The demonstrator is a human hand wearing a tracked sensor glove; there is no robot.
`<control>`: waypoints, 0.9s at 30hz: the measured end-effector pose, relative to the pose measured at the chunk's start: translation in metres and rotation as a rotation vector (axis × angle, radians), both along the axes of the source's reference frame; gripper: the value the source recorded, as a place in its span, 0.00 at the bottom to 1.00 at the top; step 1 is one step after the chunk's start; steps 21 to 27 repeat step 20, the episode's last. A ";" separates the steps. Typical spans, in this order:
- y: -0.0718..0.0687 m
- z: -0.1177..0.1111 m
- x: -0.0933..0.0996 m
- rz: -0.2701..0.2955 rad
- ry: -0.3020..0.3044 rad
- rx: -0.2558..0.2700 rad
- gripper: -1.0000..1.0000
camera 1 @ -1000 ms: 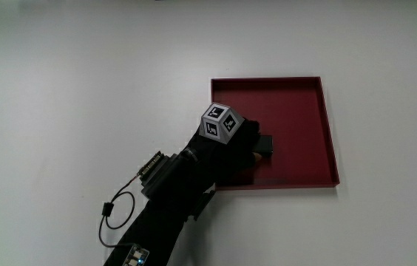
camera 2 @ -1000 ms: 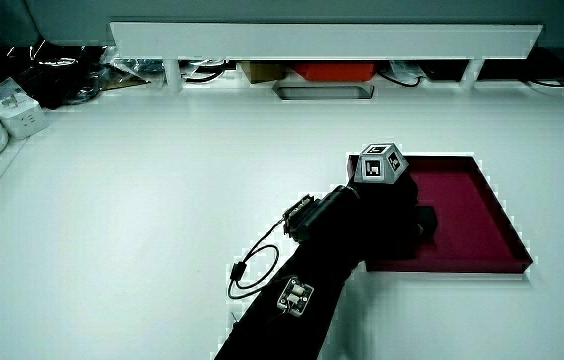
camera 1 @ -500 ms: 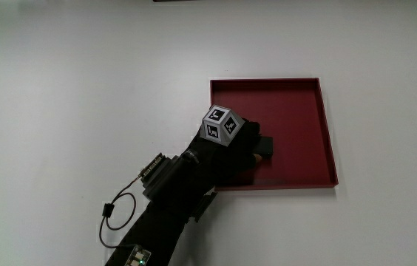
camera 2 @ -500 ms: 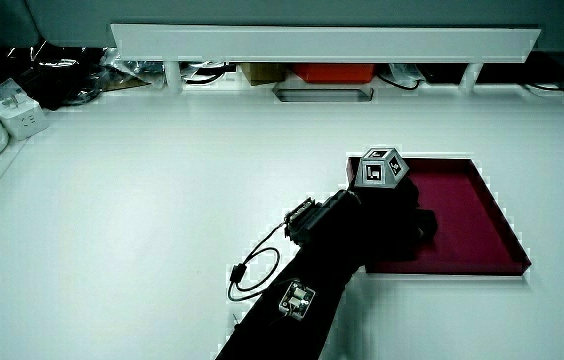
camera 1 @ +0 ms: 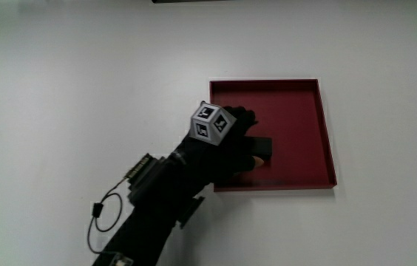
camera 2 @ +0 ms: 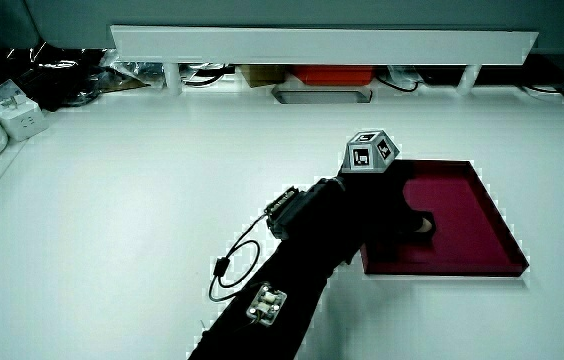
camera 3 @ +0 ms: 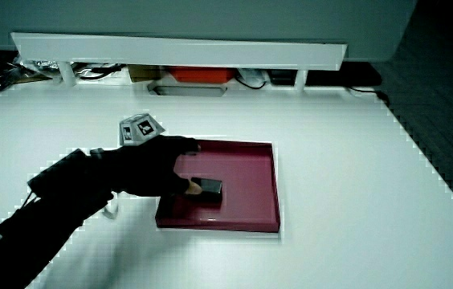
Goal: Place charger into plate
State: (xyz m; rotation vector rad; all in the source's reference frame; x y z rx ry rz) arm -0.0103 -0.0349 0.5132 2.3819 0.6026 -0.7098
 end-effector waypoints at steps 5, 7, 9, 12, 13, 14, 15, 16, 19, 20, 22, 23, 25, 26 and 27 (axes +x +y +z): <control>-0.005 -0.025 -0.028 0.024 0.100 0.052 0.00; -0.007 -0.041 -0.039 0.066 0.128 0.068 0.00; -0.004 -0.057 -0.050 0.007 0.103 -0.047 0.00; 0.000 -0.071 -0.064 0.012 0.100 -0.107 0.00; 0.000 -0.076 -0.067 0.056 0.120 -0.059 0.00; 0.000 -0.079 -0.072 0.066 0.184 -0.041 0.00; 0.001 -0.079 -0.077 0.054 0.165 -0.065 0.00; 0.002 -0.086 -0.081 0.052 0.184 -0.057 0.00; 0.002 -0.108 -0.091 0.109 0.131 0.027 0.00; 0.004 -0.106 -0.096 0.036 0.153 -0.067 0.00; 0.004 -0.106 -0.096 0.036 0.153 -0.067 0.00; 0.004 -0.106 -0.096 0.036 0.153 -0.067 0.00; 0.004 -0.106 -0.096 0.036 0.153 -0.067 0.00; 0.004 -0.106 -0.096 0.036 0.153 -0.067 0.00; 0.004 -0.106 -0.096 0.036 0.153 -0.067 0.00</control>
